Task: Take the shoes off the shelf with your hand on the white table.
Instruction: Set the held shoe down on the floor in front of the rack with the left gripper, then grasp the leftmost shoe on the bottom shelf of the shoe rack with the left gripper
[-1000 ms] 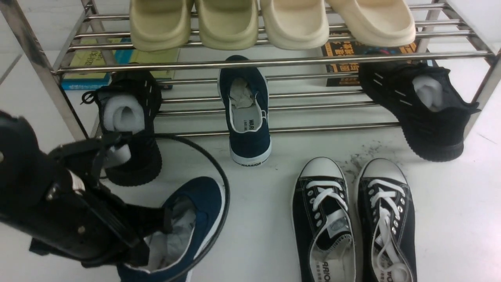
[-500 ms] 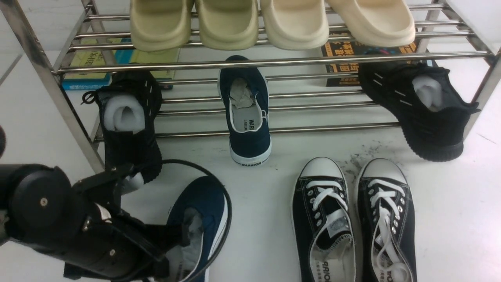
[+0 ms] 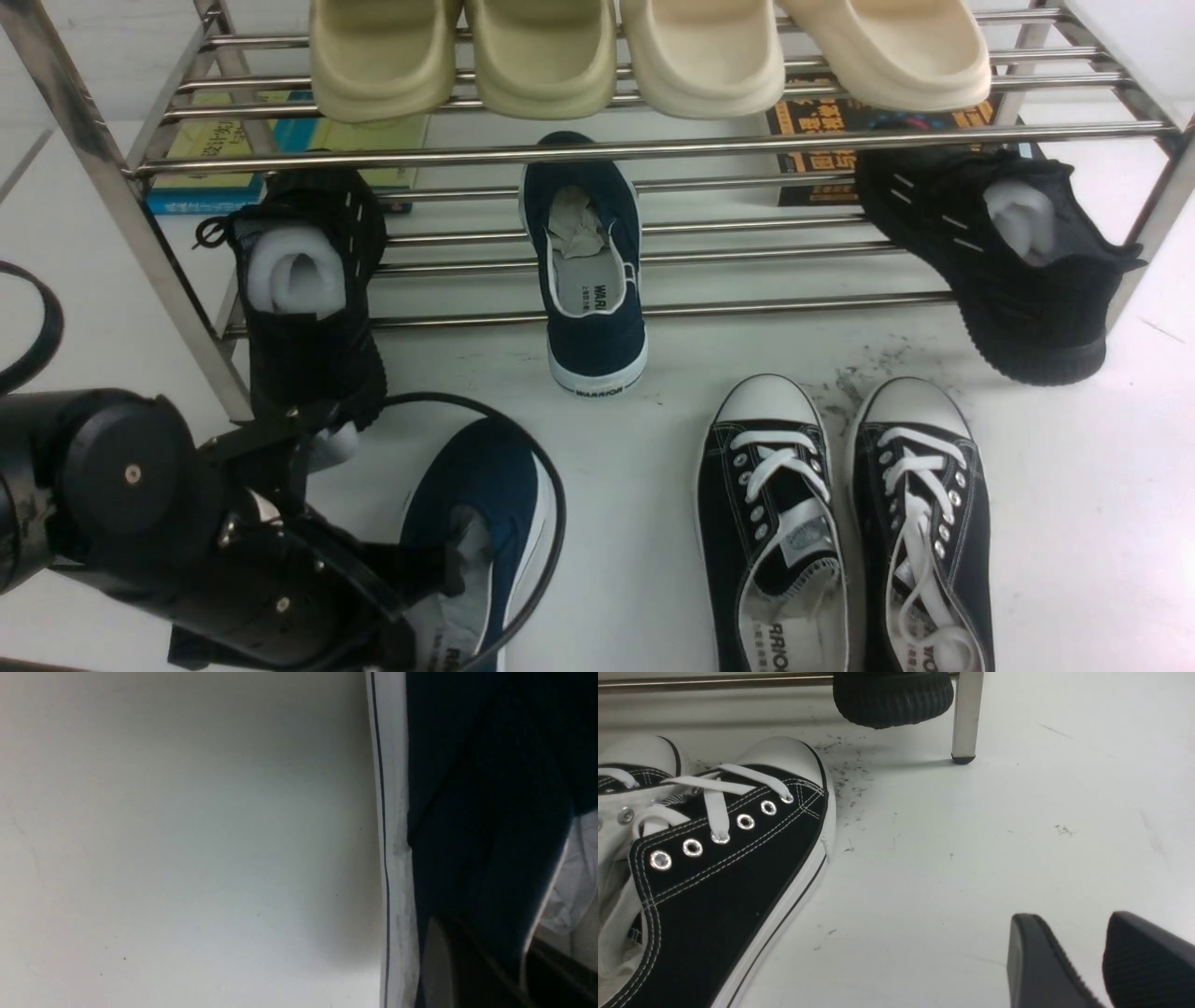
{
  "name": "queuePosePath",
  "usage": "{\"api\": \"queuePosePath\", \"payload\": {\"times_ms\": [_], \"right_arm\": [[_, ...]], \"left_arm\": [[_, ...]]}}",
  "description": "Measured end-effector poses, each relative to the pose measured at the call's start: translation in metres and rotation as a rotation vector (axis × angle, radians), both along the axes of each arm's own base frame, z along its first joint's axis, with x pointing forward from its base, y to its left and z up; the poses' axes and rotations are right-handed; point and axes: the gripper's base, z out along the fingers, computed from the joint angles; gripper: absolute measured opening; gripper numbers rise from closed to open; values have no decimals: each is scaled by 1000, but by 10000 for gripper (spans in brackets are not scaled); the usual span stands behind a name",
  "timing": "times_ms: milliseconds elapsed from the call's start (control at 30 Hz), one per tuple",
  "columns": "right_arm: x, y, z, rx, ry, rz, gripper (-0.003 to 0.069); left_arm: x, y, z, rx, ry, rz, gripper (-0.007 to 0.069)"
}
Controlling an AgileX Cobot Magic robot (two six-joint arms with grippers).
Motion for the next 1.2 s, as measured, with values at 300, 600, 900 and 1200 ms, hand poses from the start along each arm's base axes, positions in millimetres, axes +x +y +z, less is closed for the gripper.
{"api": "queuePosePath", "payload": {"times_ms": [300,600,900,1200], "right_arm": [[0,0,0,0,0,0,240],[0,0,0,0,0,0,240],[0,0,0,-1,0,0,240],[0,0,0,0,0,0,240]], "left_arm": [[1,1,0,21,-14,-16,206],[3,2,15,27,-60,-36,386],[21,-3,85,13,-205,-56,404],[49,-16,127,-24,-292,-47,404]]}}
